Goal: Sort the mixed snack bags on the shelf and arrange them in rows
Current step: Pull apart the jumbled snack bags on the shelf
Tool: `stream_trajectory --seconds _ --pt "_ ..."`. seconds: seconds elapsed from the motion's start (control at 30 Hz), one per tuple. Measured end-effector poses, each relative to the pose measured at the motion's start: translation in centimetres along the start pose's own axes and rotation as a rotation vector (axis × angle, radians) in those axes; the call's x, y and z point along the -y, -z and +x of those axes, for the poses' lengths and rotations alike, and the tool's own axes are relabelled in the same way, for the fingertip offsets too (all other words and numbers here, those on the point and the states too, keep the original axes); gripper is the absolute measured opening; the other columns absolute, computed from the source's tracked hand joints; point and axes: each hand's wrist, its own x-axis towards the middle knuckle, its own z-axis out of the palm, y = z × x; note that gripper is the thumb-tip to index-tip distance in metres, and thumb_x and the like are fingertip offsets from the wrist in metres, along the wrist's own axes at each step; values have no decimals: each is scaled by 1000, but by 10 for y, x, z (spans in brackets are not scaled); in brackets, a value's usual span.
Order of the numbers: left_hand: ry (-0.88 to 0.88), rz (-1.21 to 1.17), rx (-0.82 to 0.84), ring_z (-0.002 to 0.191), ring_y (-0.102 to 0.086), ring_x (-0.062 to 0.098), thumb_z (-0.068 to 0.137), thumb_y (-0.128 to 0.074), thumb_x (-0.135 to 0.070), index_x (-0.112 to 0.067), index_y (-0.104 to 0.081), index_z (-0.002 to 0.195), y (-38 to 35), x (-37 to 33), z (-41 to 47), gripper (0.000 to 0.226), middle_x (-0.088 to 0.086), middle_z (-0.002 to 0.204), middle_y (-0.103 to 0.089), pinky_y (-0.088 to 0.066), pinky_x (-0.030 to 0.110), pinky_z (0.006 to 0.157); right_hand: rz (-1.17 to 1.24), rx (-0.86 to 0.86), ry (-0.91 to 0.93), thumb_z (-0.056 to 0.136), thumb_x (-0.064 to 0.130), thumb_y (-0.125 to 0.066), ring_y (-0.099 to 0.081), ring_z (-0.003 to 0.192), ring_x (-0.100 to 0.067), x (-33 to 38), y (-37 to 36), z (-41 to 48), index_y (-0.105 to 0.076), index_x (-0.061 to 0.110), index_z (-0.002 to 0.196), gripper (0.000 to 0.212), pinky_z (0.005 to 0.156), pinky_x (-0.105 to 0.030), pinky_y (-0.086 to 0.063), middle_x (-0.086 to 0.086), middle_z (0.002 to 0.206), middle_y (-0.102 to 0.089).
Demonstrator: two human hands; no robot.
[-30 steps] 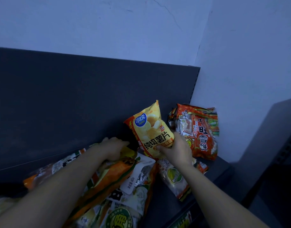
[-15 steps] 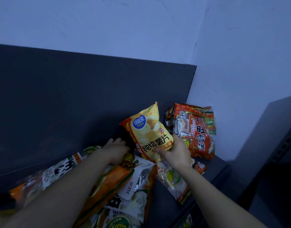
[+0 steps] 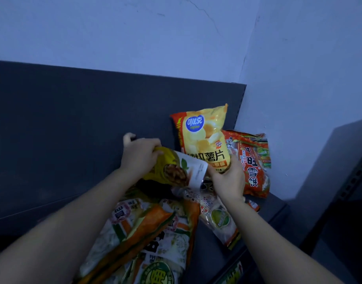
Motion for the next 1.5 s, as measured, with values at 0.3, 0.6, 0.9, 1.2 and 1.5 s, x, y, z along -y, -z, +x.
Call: stream_trajectory --seconds 0.3,0.6,0.9,1.2,1.5 --pt "253 -44 -132 81 -59 29 95 -56 -33 -20 -62 97 71 13 -19 14 2 84 -64 -44 35 62 160 -68 63 83 41 -72 -52 93 -14 46 10 -10 -55 17 112 41 67 -29 -39 1 104 -56" --pt "623 -23 -172 91 -58 32 92 -61 -24 -18 -64 92 149 30 -94 7 7 93 -63 -49 39 71 314 78 103 84 35 -72 -51 89 -13 83 7 -56 -53 13 116 43 61 -23 -41 4 102 -48" --pt "887 -104 -369 71 -54 25 88 -67 -19 -12 -63 77 239 48 -204 13 6 72 -58 -40 32 65 480 313 88 88 34 -68 -49 97 -12 137 -9 -138 -47 17 128 48 77 -29 -39 4 113 -48" --pt "978 -35 -589 82 -63 31 90 -64 -17 -7 -67 88 338 67 -295 11 14 90 -68 -48 37 72 584 578 185 88 31 -68 -49 94 -10 218 -30 -231 -50 17 123 42 70 -25 -36 5 112 -51" --pt "1058 84 -721 101 -64 32 91 -64 -25 -10 -66 117 442 99 -381 30 9 115 -67 -53 47 88 662 728 234 86 32 -71 -53 92 -11 310 -50 -338 -53 19 119 40 73 -27 -38 2 113 -58"
